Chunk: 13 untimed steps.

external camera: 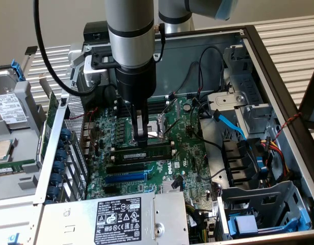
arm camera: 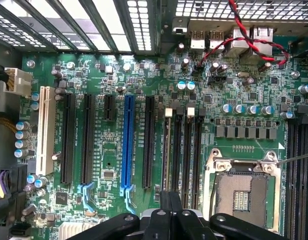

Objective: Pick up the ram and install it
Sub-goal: 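Press down the ram until it locks into place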

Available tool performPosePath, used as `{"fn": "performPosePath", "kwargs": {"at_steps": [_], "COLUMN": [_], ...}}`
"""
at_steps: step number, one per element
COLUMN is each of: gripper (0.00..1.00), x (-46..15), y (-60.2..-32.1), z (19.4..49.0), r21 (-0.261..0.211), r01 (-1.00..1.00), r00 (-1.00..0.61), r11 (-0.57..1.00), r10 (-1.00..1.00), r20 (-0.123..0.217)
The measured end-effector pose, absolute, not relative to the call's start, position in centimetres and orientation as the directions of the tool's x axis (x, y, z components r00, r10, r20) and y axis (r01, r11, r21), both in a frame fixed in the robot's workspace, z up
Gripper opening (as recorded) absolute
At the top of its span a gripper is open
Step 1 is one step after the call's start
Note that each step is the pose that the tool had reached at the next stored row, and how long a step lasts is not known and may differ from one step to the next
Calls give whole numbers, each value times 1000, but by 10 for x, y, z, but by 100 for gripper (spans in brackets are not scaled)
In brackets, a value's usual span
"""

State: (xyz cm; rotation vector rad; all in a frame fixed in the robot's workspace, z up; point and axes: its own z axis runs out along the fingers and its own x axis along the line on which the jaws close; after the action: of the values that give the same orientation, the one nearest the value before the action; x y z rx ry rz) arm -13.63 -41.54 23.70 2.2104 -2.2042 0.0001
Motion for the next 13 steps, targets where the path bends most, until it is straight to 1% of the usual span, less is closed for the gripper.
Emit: {"fn": "performPosePath", "kwargs": {"at_steps": [13], "gripper": [11], "x": [-136], "y": [-415], "z": [234], "r21": [13], "r01": [-1000], "r00": [-3], "r11": [3], "r10": [-1000], "r20": [14]}}
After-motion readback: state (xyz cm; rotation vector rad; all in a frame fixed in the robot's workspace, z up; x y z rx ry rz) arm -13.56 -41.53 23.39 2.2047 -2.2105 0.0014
